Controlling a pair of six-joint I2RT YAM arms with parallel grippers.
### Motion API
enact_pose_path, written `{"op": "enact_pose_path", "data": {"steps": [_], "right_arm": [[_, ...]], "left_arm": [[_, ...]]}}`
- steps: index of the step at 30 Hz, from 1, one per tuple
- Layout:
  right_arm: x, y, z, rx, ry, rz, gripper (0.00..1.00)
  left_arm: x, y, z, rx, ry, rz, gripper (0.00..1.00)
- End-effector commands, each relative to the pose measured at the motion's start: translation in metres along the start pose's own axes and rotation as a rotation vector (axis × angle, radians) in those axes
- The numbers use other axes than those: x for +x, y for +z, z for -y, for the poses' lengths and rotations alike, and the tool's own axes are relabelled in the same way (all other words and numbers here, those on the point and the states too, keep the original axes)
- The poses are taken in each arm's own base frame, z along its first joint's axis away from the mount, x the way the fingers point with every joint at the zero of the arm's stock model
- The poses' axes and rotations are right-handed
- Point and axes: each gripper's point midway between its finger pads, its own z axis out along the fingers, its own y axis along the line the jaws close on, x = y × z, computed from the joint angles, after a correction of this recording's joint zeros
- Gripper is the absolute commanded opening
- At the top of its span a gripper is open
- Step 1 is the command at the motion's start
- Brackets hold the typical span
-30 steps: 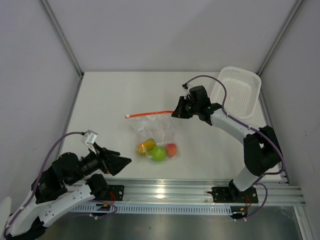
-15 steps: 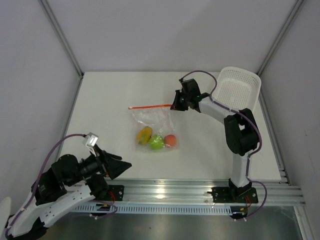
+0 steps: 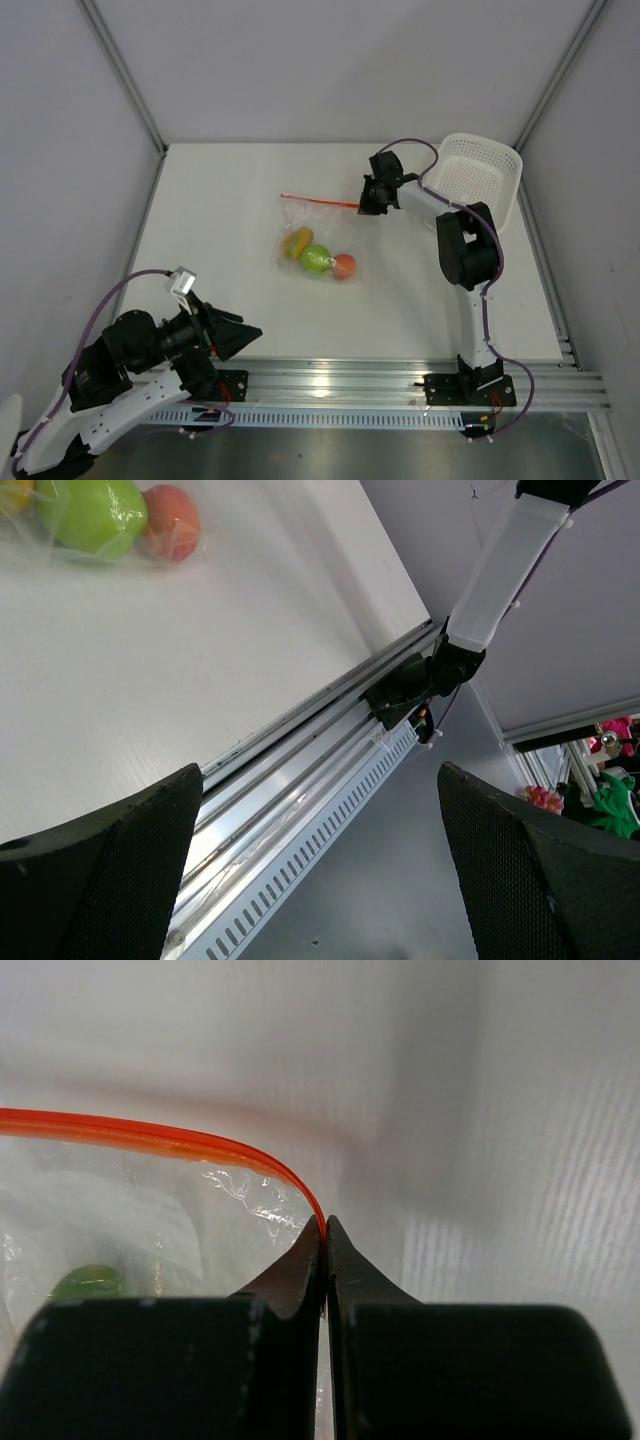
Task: Place the food in the zip-top bag and seal the zipper
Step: Place the zipper food storage bag at the center of the board.
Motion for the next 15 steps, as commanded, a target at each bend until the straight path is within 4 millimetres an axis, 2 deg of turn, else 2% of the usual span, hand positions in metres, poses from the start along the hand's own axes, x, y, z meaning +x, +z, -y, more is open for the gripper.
{"op": "enact_pose_path", "data": {"steps": [1,3,5,10,11,12,14,15], "right_arm": [[-0.015,0.003,0.014,0.051,-0.007,0.023,0.00],[-0.018,0.003,0.016,0.056,-0.007,0.021,0.01],[-0.018,0.002,0.019,0.061,-0.020,0.018,0.06],[-0.029,-0.011,0.018,0.068,-0.072,0.060,0.38],[-0.035,-0.017,0.017,0.069,-0.084,0.075,0.43],[-0.040,-0.022,0.016,0.072,-0.090,0.090,0.54],[-0.053,-0.037,0.016,0.092,-0.106,0.139,0.69],[-0.056,-0.043,0.014,0.093,-0.109,0.149,0.72]], "left_arm": [[0.004,0.003,0.004,0.011,-0.016,-0.027,1.00],[0.005,0.007,0.002,0.010,-0.013,-0.026,0.99],[0.005,0.009,0.002,0.015,-0.004,-0.025,0.99],[0.004,0.015,0.005,0.009,-0.001,-0.041,0.99],[0.004,0.018,0.005,0.010,-0.001,-0.042,0.99],[0.004,0.019,0.005,0.013,-0.001,-0.043,0.99],[0.007,0.026,0.005,0.016,0.010,-0.060,0.99],[0.008,0.028,0.004,0.011,0.021,-0.068,1.00]]}}
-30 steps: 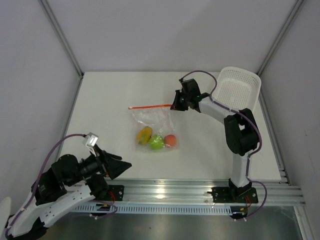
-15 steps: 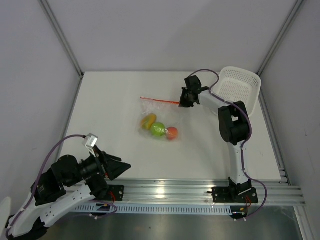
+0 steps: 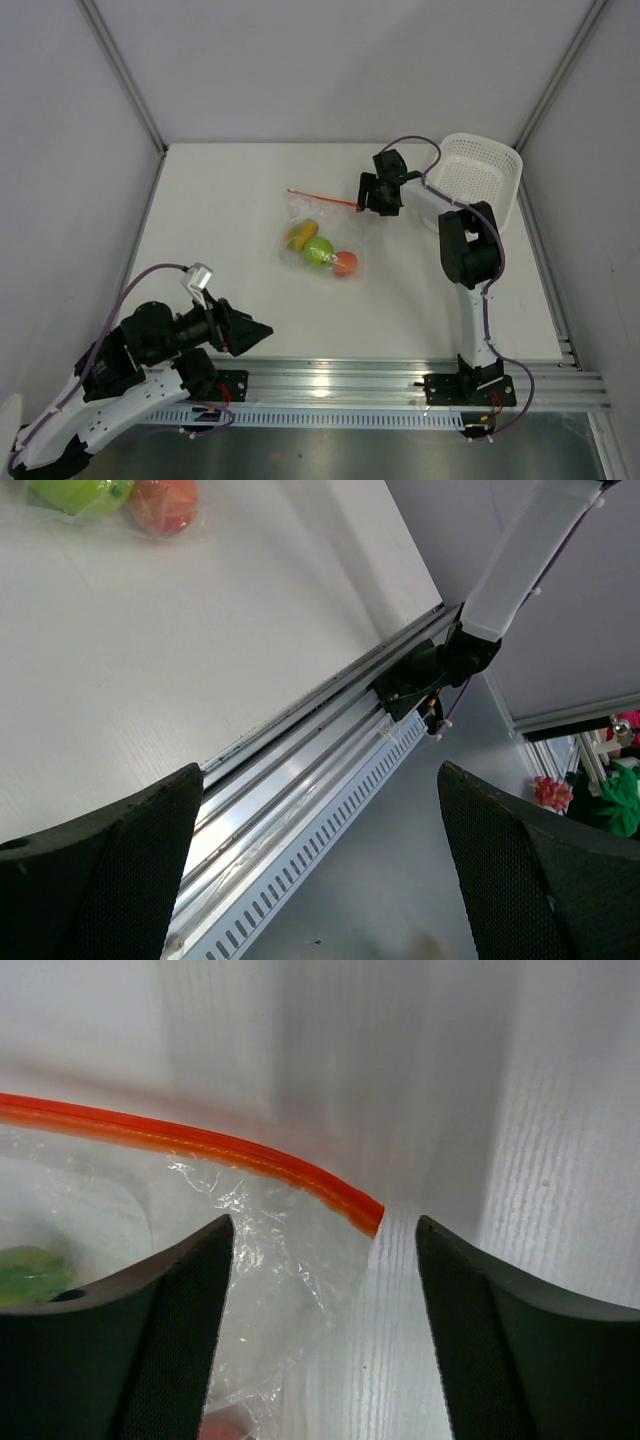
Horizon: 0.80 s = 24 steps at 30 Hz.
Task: Place the food in the zip-top bag and seal the zipper
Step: Place the zipper food storage bag at the center of the board, then reset both arms
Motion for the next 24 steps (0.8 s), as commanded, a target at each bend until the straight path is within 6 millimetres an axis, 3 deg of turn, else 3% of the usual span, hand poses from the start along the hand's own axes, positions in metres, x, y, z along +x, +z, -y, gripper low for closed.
{"op": "enact_pose_path", "data": {"steps": [1,2,4,5,6,9,12,13,14,16,17,19,20,22,23,24], "right_arm": [[-0.054,-0.052,-0.012,-0.001,-0.040,0.165,0.75],[-0.058,-0.060,-0.014,-0.004,-0.041,0.182,0.87],[-0.068,-0.085,-0.016,0.006,-0.040,0.236,0.99],[-0.071,-0.095,-0.018,0.001,-0.040,0.259,0.99],[-0.079,-0.118,-0.024,-0.019,-0.028,0.303,0.99],[-0.061,-0.137,-0.024,-0.034,-0.013,0.320,0.99],[-0.025,-0.159,-0.021,-0.058,-0.009,0.322,0.99],[-0.017,-0.175,-0.027,-0.094,-0.005,0.339,0.99],[0.010,-0.166,-0.016,-0.078,-0.004,0.291,0.99],[0.026,-0.181,-0.010,-0.057,0.002,0.306,0.99],[0.054,-0.179,-0.004,-0.030,-0.011,0.256,0.99],[0.072,-0.189,-0.001,-0.032,0.021,0.249,0.99],[0.079,-0.209,-0.006,-0.064,0.024,0.268,0.99],[0.106,-0.215,0.001,-0.064,0.029,0.240,0.99],[0.113,-0.232,-0.008,-0.112,0.033,0.263,0.99],[0.129,-0.230,-0.002,-0.108,0.030,0.241,0.99]], "left_arm": [[0.001,0.013,0.005,0.012,0.026,-0.032,1.00],[0.000,0.014,0.005,0.006,0.030,-0.039,1.00],[-0.001,0.016,0.005,-0.006,0.037,-0.046,1.00],[-0.001,0.018,0.005,-0.014,0.037,-0.054,0.99],[-0.001,0.020,0.005,-0.014,0.037,-0.054,0.99],[-0.001,0.028,0.005,-0.002,0.052,-0.050,1.00],[-0.004,0.035,0.004,-0.013,0.069,-0.045,0.99],[-0.004,0.037,0.003,-0.019,0.070,-0.047,0.99],[-0.005,0.040,0.002,-0.027,0.070,-0.047,0.99],[-0.004,0.048,-0.003,-0.059,0.059,-0.054,1.00],[-0.003,0.052,-0.004,-0.063,0.056,-0.059,1.00],[0.000,0.062,-0.006,-0.067,0.058,-0.068,0.99],[0.000,0.065,-0.007,-0.067,0.063,-0.070,1.00],[-0.002,0.075,-0.007,-0.068,0.074,-0.065,1.00],[-0.003,0.078,-0.006,-0.067,0.080,-0.060,1.00],[-0.005,0.081,-0.007,-0.071,0.085,-0.056,0.99]]}}
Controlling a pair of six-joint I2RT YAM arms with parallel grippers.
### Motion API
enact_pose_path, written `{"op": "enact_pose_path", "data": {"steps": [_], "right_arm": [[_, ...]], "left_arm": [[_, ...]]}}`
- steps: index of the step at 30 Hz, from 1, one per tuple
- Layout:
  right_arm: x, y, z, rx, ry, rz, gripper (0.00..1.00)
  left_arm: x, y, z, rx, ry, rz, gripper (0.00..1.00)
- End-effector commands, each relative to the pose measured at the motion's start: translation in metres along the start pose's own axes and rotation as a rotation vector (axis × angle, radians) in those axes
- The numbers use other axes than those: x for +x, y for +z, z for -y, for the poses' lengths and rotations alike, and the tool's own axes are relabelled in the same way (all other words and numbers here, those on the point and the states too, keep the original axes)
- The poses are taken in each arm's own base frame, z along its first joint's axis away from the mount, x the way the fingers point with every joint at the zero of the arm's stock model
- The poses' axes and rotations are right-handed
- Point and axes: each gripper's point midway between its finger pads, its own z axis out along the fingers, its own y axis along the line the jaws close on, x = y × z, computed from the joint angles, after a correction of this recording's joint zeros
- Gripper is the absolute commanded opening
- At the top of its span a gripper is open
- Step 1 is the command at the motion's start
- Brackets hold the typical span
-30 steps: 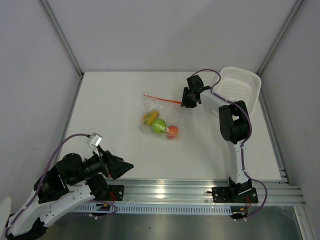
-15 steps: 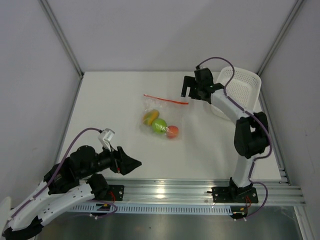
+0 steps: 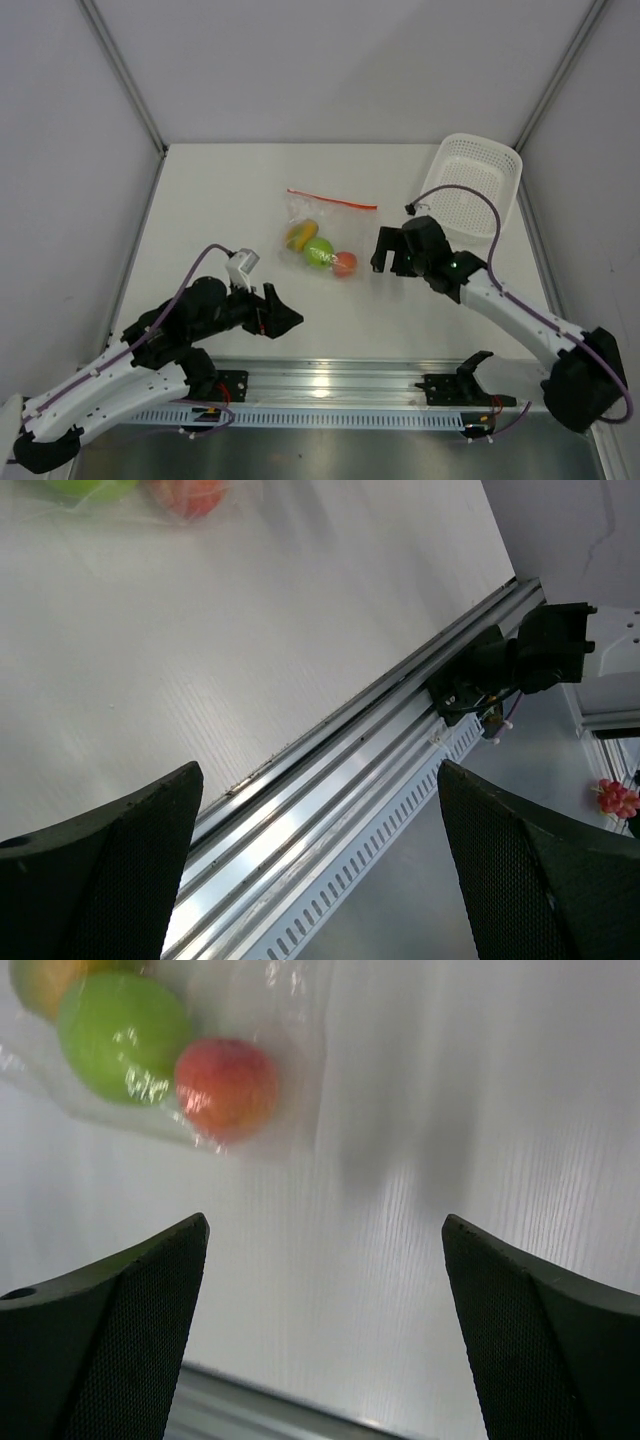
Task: Place the food in the zip-top bag and seal the zipper
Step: Reset both arms
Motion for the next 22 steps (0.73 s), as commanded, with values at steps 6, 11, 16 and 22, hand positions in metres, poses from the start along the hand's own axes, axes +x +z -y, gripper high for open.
{"op": "enact_pose_path", "data": {"steps": [6,11,16,22], "right_arm": [[0.045,-0.056,-0.005,-0.137,0.147,0.030,0.99],[0.066,-0.065,-0.002,-0.197,0.200,0.026,0.99],[0.072,-0.069,-0.008,-0.264,0.242,0.023,1.00],[0.085,-0.068,-0.019,-0.368,0.279,0.005,0.99]], "left_arm": [[-0.017,0.031,0.013,0.081,0.018,0.078,1.00],[-0.008,0.038,0.014,0.131,-0.043,0.079,0.99],[0.001,0.039,0.017,0.240,-0.099,0.134,0.99],[0.001,0.027,0.023,0.330,-0.136,0.192,0.99]]}}
